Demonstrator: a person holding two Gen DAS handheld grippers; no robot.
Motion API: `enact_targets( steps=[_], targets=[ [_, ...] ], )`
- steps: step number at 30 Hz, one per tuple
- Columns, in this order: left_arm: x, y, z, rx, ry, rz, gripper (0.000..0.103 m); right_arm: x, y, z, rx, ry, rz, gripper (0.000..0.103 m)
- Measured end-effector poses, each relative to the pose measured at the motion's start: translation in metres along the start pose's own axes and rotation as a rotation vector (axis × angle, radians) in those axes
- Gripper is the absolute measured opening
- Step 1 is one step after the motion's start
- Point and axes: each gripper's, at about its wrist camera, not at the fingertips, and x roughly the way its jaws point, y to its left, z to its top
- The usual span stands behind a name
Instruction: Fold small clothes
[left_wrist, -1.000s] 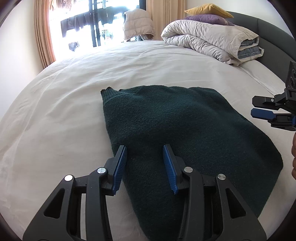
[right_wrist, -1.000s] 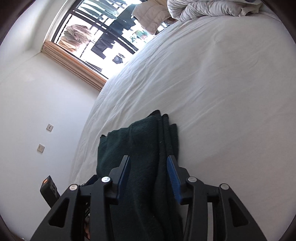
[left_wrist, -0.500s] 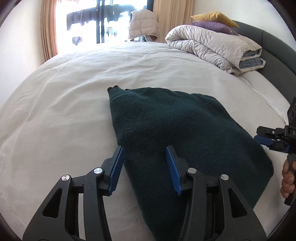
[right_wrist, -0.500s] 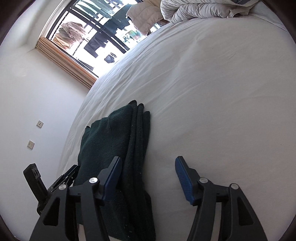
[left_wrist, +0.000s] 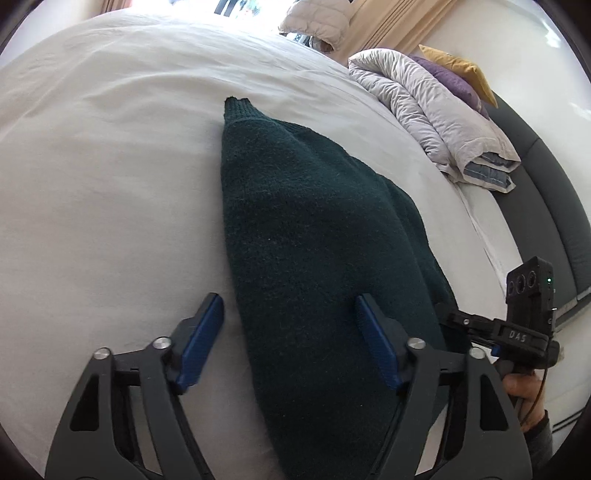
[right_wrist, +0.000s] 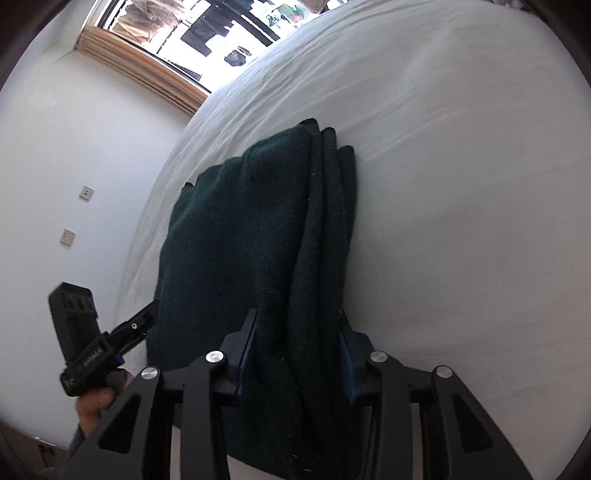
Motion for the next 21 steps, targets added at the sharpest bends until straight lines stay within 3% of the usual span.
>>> enact_targets(
  steps=[3, 6, 9, 15, 21],
  targets=[
    [-0.002, -0.006, 0.005, 0.022, 0.024, 0.008, 0.033, -0.004, 0.007, -0.004, 0.023, -0.025, -0.017, 0.034],
    [-0.011, -0.012, 0.006, 0.052, 0.026, 0.019, 0.026, -0.015, 0.024, -0.008, 0.009, -0.055, -0.04, 0.031],
    [-0.033, -0.01, 0.004, 0.034, 0.013, 0.003, 0.025, -0.031, 0.051, -0.014, -0.019, -0.084, -0.017, 0.03],
    [-0.117, 0.001, -0.007, 0.086, -0.061, 0.056, 0.025, -0.036, 0.107, -0.056, -0.069, -0.076, 0.081, 0.029],
    [-0.187, 0.042, -0.068, 0.128, -0.03, 0.142, 0.025, -0.011, 0.14, -0.132, -0.059, -0.007, 0.145, 0.029]
  ],
)
